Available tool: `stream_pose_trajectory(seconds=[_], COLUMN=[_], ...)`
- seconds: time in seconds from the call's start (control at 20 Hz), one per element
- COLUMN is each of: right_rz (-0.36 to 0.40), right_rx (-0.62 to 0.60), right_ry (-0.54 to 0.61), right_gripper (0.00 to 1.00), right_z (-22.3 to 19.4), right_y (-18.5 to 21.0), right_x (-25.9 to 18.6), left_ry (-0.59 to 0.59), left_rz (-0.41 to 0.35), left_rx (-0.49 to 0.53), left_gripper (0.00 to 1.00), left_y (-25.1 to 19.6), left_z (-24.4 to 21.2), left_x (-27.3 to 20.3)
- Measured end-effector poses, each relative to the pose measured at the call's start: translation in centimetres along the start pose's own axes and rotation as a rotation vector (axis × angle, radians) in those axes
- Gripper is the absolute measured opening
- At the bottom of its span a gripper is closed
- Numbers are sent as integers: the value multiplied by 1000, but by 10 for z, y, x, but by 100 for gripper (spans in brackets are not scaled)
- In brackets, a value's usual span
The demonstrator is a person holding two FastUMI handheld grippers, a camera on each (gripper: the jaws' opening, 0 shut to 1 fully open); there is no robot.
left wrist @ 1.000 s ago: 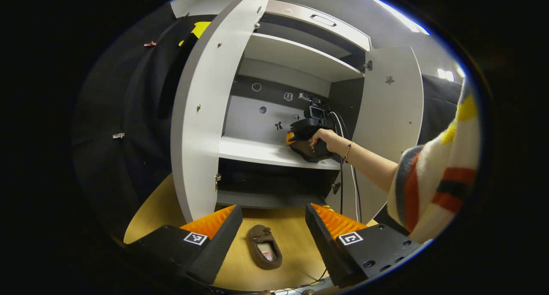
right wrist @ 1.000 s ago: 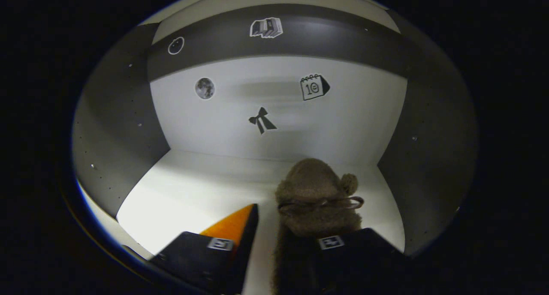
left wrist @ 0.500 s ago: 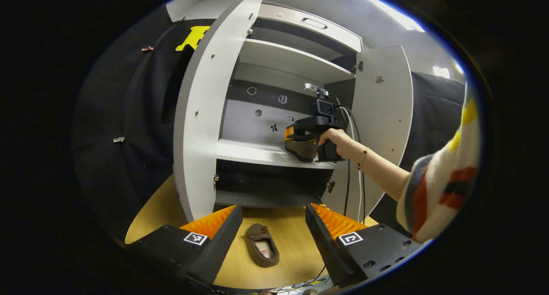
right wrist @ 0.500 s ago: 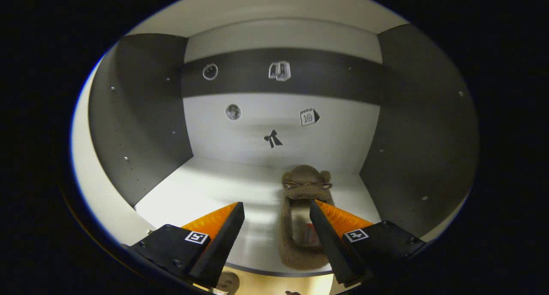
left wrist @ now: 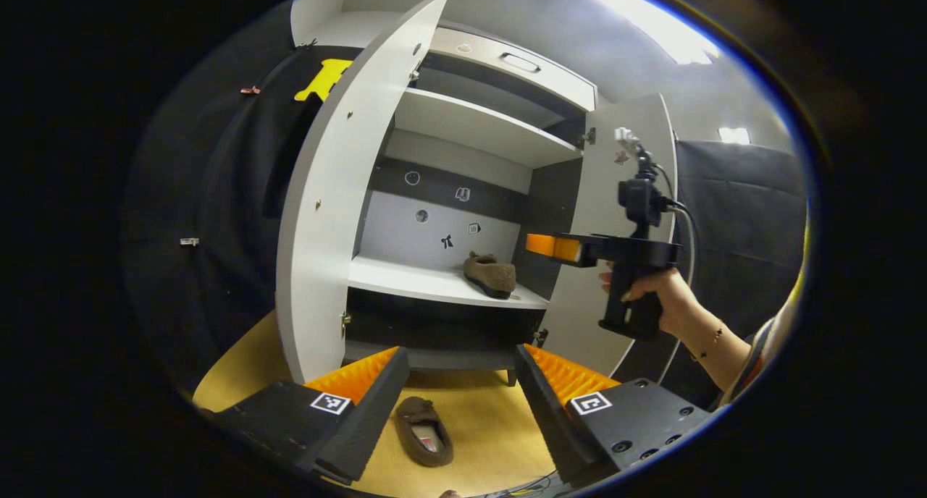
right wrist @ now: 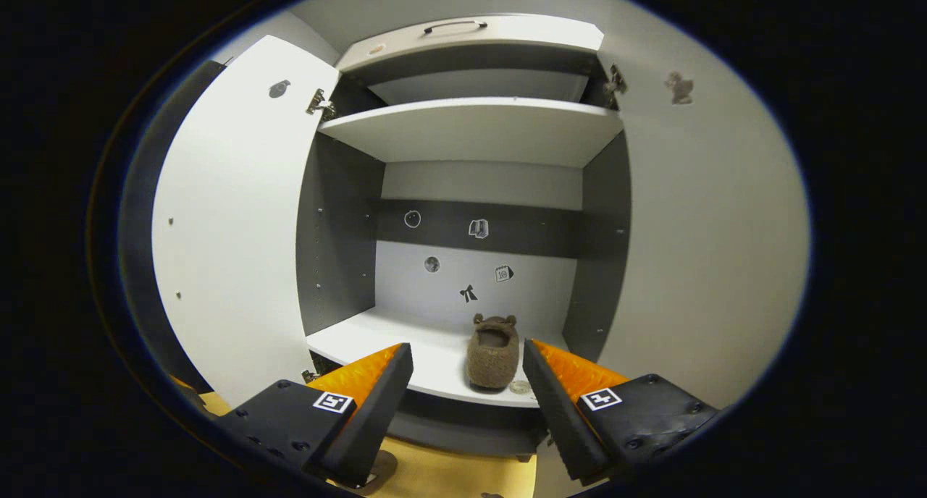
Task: Grab one shoe with the right hand and put it into the shoe cabinet, grab the other shoe with the left hand and put it into the shoe cabinet; then close the right door with the right hand and the left door with the left hand.
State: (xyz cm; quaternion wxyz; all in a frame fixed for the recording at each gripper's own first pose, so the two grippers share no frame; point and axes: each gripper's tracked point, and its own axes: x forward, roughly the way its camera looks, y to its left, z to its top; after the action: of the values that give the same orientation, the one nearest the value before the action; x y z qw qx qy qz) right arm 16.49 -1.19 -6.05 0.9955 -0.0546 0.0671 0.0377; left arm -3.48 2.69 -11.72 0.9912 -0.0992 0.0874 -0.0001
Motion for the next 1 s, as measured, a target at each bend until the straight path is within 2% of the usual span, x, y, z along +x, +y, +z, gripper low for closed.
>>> stream_pose_trajectory(seconds=[0.2, 0.35, 0.55, 0.75, 0.8, 0.85, 1.0], right_rz=[-29, -61, -69, -104, -118, -126, -140], right_rx=[-6, -18, 16, 49, 37, 29, 22], right_ry=[-40, -24, 9, 29, 36, 45, 66], right_gripper=[98, 98, 98, 98, 94, 98, 98], right_z=[-13, -29, -38, -35, -36, -36, -40], right_y=[8, 10, 13, -3, -8, -11, -14], right_x=[-66, -102, -125, -139, -141, -143, -148], left_ry=[21, 69, 109, 273, 319, 360, 455], left_rz=[20, 13, 53, 94, 95, 91, 103], left_rx=[88, 141, 120, 152, 140, 119, 104], left_gripper=[94, 94, 93, 94, 94, 94, 94], left_y=[10, 12, 31, 64, 69, 72, 88], left_z=[-24, -55, -99, -178, -199, -220, -264], left_x=[14, 29, 56, 85, 91, 96, 108])
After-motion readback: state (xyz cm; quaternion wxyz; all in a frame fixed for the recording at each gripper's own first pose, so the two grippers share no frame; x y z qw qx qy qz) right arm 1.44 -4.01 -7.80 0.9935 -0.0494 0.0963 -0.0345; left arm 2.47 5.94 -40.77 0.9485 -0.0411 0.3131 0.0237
